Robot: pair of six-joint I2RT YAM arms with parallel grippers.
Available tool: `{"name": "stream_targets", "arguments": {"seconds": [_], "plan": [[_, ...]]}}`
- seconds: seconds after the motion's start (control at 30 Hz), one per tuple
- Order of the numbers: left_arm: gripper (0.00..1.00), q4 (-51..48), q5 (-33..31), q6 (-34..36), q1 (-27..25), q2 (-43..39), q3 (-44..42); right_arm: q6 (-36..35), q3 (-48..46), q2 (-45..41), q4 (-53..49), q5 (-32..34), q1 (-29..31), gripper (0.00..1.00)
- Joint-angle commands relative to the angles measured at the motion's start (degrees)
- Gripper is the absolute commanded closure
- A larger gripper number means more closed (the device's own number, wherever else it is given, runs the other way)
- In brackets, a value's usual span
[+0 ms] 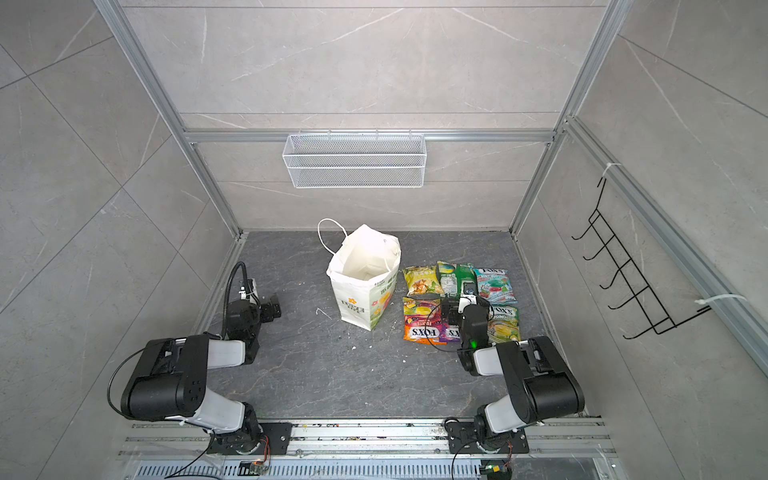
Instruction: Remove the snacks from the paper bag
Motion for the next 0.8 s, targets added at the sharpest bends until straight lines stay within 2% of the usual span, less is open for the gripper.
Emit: {"name": "stream_targets", "arguments": {"seconds": [0.0,0.77], "plan": [[0.0,-0.83,1.95,-1.55,-0.22,-1.13,0.08,1.06,2.35,0.38,-5.31,1.0,-0.39,0.01],[0.0,-0.93,2.09,-1.71,-0.24,-1.15,0.28,1.2,2.59,0.21,-5.87,-0.76,-1.44,0.0]]}}
